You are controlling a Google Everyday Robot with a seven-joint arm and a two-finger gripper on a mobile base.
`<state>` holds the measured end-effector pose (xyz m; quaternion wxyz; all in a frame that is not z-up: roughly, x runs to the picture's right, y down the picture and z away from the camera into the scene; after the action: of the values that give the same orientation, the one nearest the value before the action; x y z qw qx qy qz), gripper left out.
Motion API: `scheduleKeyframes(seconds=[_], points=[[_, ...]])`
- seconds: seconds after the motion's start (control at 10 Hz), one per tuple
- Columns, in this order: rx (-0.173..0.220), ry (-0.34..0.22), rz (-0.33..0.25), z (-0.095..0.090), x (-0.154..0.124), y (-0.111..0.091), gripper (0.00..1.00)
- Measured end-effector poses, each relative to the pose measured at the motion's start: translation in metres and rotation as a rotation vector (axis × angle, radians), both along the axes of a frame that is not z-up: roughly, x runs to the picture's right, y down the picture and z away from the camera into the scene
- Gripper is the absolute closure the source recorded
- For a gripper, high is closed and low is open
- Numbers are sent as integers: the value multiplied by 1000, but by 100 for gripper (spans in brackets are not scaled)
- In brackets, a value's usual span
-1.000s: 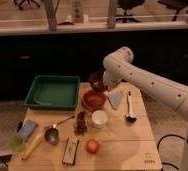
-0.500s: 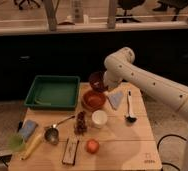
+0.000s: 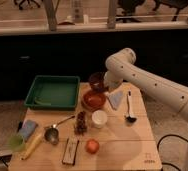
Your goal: Stack bowls into tray
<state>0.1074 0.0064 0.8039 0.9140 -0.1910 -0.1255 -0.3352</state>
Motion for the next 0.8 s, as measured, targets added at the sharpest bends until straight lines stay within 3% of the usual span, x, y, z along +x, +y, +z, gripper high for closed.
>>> scheduleKeyframes(seconds=[0.4, 0.8], points=[[2, -26, -17, 1, -3, 2, 98], [2, -112, -88, 8, -23, 19, 98]])
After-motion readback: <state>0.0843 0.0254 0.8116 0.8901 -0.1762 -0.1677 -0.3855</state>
